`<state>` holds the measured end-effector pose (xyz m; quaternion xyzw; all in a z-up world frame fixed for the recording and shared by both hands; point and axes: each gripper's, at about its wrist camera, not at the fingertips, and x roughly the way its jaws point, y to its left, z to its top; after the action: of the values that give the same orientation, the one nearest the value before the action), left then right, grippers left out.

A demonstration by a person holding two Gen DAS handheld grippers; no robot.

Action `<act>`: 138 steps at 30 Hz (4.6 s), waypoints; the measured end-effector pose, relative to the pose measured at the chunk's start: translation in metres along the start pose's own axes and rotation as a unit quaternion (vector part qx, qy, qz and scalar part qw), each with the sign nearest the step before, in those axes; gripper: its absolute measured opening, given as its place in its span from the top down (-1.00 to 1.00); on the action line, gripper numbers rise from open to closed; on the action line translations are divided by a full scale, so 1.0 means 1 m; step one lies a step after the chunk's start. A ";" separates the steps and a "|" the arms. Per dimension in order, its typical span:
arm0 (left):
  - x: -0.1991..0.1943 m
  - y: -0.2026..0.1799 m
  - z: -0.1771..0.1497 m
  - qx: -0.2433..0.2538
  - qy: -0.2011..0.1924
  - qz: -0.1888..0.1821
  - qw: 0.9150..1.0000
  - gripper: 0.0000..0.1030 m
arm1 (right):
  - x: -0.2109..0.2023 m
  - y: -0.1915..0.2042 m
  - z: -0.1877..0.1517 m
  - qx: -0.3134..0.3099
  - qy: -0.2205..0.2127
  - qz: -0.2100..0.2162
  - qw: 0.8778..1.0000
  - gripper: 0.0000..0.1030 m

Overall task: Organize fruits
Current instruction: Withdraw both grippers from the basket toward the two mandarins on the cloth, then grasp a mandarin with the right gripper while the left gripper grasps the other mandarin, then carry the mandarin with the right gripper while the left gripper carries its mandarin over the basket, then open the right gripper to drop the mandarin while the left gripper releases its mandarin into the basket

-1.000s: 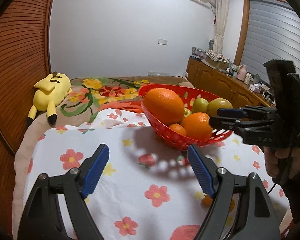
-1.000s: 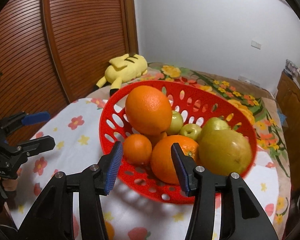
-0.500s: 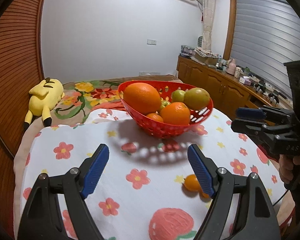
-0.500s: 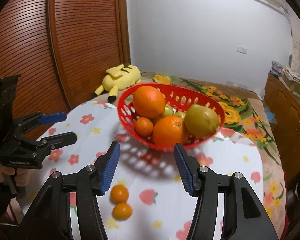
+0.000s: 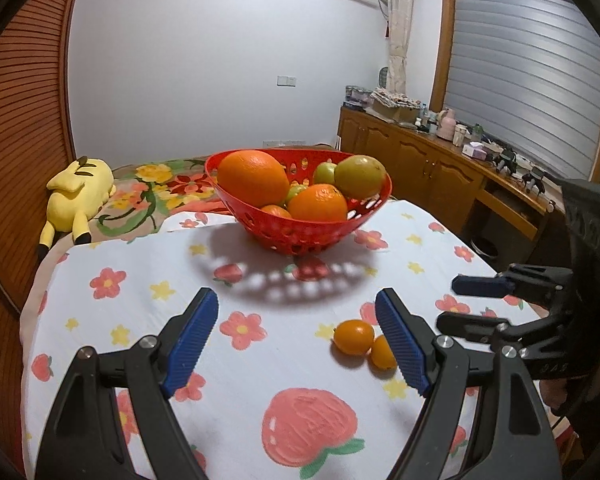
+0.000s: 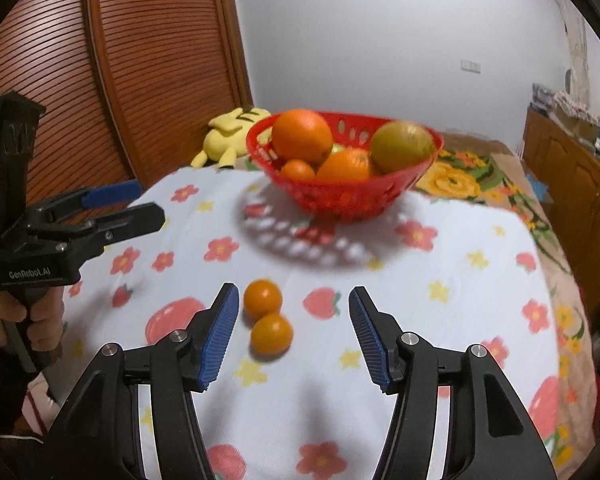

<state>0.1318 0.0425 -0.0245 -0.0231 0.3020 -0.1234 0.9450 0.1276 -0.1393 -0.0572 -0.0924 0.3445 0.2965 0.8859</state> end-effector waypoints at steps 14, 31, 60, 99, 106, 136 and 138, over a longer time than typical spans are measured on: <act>0.013 0.001 -0.015 -0.004 0.022 -0.001 1.000 -0.58 | 0.042 0.003 -0.019 0.002 0.046 0.013 0.999 0.03; 0.038 0.001 -0.029 -0.001 0.061 0.002 0.998 -0.58 | 0.066 0.007 -0.028 0.004 0.074 0.025 0.997 0.37; 0.096 -0.045 -0.025 0.034 0.146 -0.044 0.988 0.05 | -0.007 -0.041 -0.046 0.060 0.002 0.006 0.998 0.37; 0.045 -0.015 0.052 0.018 0.033 -0.034 0.999 0.31 | -0.026 -0.031 0.015 0.010 -0.037 -0.005 0.999 0.36; 0.064 -0.005 0.072 0.017 0.030 -0.027 0.999 0.31 | -0.010 -0.040 0.043 -0.001 -0.041 -0.002 0.999 0.36; 0.117 0.026 0.098 0.003 0.039 -0.033 0.999 0.08 | 0.078 -0.069 0.096 -0.019 -0.007 0.017 1.000 0.35; 0.115 0.031 0.098 0.001 0.033 -0.027 0.999 0.06 | 0.079 -0.069 0.096 -0.017 -0.007 0.017 1.000 0.35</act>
<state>0.2853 0.0408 -0.0127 -0.0268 0.3318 -0.1499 0.9310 0.2675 -0.1233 -0.0409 -0.0995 0.3349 0.3182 0.8813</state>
